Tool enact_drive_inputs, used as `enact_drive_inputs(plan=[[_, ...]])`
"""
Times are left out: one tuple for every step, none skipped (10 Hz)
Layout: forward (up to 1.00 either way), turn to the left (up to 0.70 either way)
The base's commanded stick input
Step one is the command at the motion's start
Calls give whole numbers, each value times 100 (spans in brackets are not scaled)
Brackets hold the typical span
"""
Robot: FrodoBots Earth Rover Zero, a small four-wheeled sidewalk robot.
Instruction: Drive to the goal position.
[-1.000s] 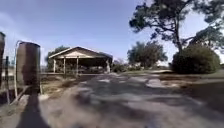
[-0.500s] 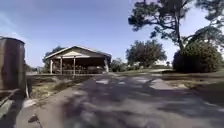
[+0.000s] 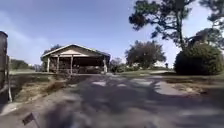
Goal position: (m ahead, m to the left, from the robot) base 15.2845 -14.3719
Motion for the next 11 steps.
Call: enact_drive_inputs(plan=[[100,-6],[100,-14],[100,-21],[100,-18],[100,-1],[100,-2],[100,-7],[100,-11],[100,-24],[100,-7],[100,-1]])
